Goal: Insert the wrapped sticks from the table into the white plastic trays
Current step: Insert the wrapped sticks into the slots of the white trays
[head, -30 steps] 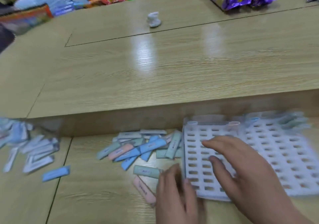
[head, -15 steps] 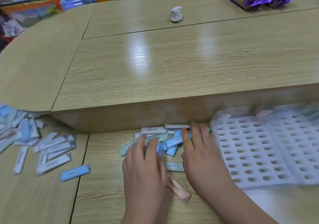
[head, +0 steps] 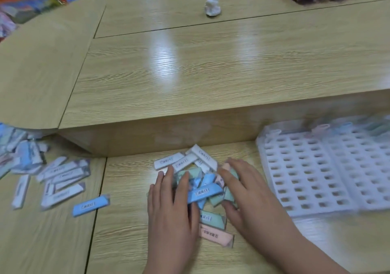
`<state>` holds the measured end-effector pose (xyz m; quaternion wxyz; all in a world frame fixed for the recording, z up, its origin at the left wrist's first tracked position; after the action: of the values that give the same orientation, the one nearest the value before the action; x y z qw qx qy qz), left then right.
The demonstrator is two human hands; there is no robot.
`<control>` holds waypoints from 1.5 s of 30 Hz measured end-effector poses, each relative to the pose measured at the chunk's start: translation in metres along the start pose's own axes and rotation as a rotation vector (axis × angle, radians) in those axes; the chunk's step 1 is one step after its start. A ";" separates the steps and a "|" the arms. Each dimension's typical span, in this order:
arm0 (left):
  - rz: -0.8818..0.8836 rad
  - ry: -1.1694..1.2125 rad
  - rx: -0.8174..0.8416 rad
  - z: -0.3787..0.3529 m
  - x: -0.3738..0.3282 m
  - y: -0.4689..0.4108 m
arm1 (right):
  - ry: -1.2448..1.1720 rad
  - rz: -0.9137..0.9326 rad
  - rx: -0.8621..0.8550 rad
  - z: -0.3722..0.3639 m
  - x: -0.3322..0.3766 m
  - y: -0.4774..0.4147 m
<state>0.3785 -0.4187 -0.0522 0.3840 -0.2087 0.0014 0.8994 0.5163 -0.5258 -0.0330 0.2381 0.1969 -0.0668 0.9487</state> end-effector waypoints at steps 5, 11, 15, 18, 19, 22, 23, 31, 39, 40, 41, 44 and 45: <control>-0.104 0.021 -0.104 0.002 -0.006 0.000 | -0.008 -0.098 0.090 -0.004 -0.010 -0.005; -0.016 0.157 -0.203 0.020 -0.012 -0.007 | -0.207 -0.091 0.014 0.013 -0.007 -0.011; 0.251 0.596 -0.132 0.034 -0.022 -0.011 | -0.394 -0.080 -0.037 0.037 -0.008 -0.005; 0.359 0.891 0.008 0.034 -0.043 -0.017 | -0.555 -0.124 -0.077 0.058 -0.022 0.001; 0.372 0.942 0.044 0.033 -0.051 -0.020 | -0.601 -0.135 -0.084 0.064 -0.029 0.002; 0.368 1.004 0.094 0.029 -0.079 -0.031 | -0.707 -0.155 -0.083 0.084 -0.057 0.006; 0.369 1.018 0.095 0.026 -0.088 -0.034 | -0.721 -0.155 -0.085 0.092 -0.067 0.009; 0.293 0.955 0.042 0.001 -0.150 -0.060 | -0.752 -0.282 -0.353 0.150 -0.160 0.036; 0.211 0.727 0.075 -0.020 -0.215 -0.084 | -0.930 -0.397 -0.532 0.182 -0.243 0.043; 0.199 0.710 0.084 -0.023 -0.223 -0.086 | -0.892 -0.405 -0.528 0.183 -0.248 0.042; 0.184 0.699 0.095 -0.026 -0.230 -0.089 | -0.837 -0.411 -0.520 0.183 -0.252 0.042; 0.128 0.655 0.093 -0.036 -0.250 -0.093 | -0.670 -0.386 -0.538 0.188 -0.263 0.041; 0.105 0.628 0.080 -0.038 -0.257 -0.095 | -0.616 -0.374 -0.542 0.190 -0.266 0.041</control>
<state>0.6178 -0.5351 0.0251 0.3257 -0.4607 0.1660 0.8088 0.7771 -0.7173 0.0312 0.4175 0.4093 -0.3441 0.7347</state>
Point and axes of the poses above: each hand's wrist, its own y-axis away from the middle knuckle, its own z-axis out of the back of the hand, x = y × z, the point moved 4 cm from there along -y, towards the middle knuckle, and after that the axes turned 1 degree about -x, right-handed, at the moved point
